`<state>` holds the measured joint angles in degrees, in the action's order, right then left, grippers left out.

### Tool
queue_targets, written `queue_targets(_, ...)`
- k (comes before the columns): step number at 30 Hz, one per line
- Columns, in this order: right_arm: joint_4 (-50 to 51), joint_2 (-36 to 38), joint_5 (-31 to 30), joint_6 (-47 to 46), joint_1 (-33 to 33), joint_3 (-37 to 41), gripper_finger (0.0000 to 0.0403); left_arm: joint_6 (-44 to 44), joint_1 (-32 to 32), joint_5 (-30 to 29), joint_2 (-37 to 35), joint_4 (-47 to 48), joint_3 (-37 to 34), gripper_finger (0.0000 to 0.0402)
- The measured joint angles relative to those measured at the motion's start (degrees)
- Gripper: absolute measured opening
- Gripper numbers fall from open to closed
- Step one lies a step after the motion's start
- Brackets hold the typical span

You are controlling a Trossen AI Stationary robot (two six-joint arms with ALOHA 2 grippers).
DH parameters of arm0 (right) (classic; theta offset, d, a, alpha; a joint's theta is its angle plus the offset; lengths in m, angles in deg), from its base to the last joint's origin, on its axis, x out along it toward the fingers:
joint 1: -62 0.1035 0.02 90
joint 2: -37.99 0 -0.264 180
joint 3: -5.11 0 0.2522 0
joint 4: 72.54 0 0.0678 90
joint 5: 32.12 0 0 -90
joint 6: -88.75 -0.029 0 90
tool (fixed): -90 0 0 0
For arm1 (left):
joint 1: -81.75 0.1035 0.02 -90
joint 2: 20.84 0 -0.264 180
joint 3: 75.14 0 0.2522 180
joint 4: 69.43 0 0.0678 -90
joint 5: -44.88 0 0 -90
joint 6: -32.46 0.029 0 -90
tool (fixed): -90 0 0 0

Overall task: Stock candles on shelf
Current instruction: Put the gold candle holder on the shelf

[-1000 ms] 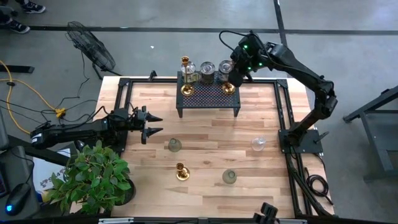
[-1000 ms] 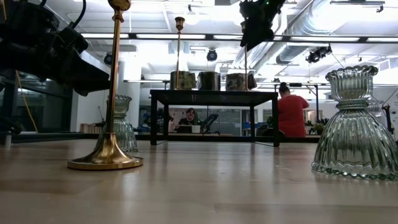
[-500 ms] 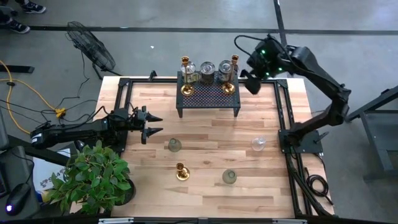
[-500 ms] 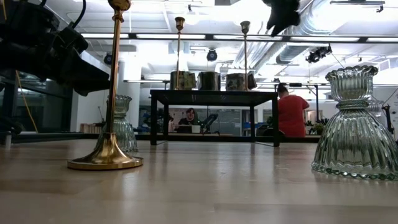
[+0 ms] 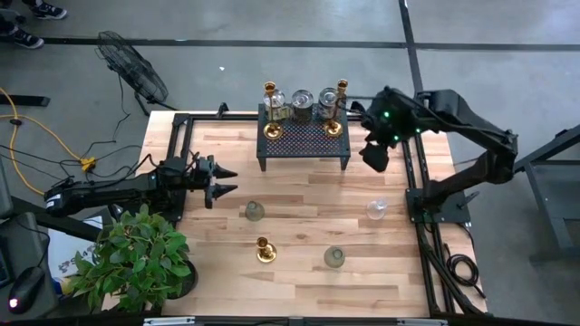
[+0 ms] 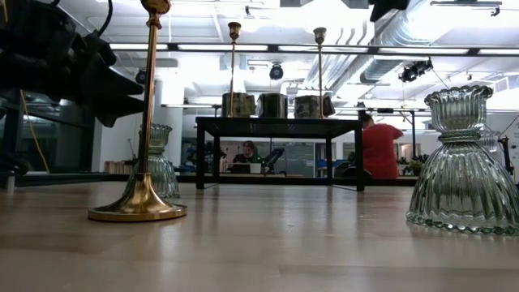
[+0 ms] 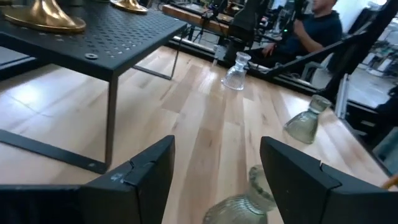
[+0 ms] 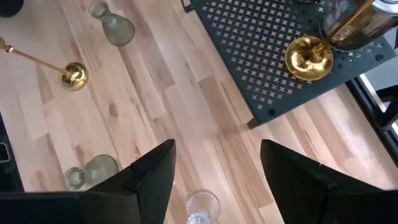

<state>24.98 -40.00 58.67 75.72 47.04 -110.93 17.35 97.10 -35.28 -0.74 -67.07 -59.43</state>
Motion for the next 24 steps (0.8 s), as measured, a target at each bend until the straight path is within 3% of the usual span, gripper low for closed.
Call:
queue_targets(10,-0.46,0.17,-9.28,-8.74,11.99,3.42,0.0227,-0.14,-0.04,13.21,0.02,-2.27,0.00,0.0230)
queue_targets(18,-3.31,0.12,-12.75,-13.86,17.63,10.65,0.0227,1.62,-0.46,15.55,2.35,-2.46,0.00,0.0230)
queue_targets(24,-3.66,0.12,-13.04,-17.11,19.44,14.06,0.0227,5.42,-8.34,13.75,6.35,-2.88,2.81,0.0230)
